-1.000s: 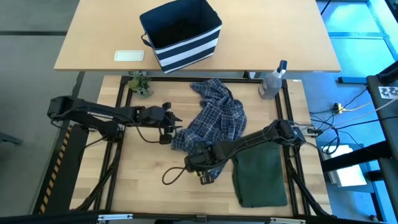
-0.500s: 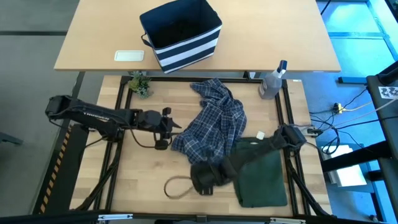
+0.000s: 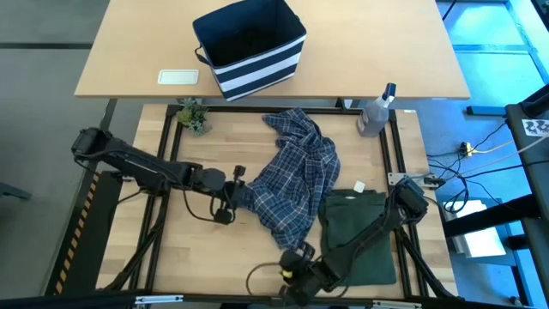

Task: Fold Laundry from Bin
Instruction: Fold the blue checkered pants

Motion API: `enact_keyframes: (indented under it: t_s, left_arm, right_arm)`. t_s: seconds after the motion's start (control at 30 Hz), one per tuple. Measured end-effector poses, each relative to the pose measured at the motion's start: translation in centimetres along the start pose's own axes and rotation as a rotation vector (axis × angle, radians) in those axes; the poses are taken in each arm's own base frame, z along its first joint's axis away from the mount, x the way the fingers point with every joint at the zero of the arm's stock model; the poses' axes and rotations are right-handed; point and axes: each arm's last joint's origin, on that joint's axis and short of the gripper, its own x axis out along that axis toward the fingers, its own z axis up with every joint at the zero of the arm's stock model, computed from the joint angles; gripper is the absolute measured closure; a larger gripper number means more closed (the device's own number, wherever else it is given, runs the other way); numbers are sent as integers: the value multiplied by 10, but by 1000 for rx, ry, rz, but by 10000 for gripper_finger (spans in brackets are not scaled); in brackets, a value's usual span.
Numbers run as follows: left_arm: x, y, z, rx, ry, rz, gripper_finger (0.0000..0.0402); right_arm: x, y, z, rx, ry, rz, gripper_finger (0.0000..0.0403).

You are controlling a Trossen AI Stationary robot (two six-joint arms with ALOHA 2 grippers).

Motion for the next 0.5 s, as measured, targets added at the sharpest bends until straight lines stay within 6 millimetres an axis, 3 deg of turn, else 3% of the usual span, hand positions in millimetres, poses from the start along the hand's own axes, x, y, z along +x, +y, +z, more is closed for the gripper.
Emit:
enact_keyframes:
  t_s: [0.3,0.5]
  left_arm:
    - [22,3,-15,25,74,14,283]
    - [26,7,-20,23,94,27,283]
  right_arm:
    - [29,-37,-15,184,-58,-103,310]
    - [32,-45,-15,219,-120,-150,257]
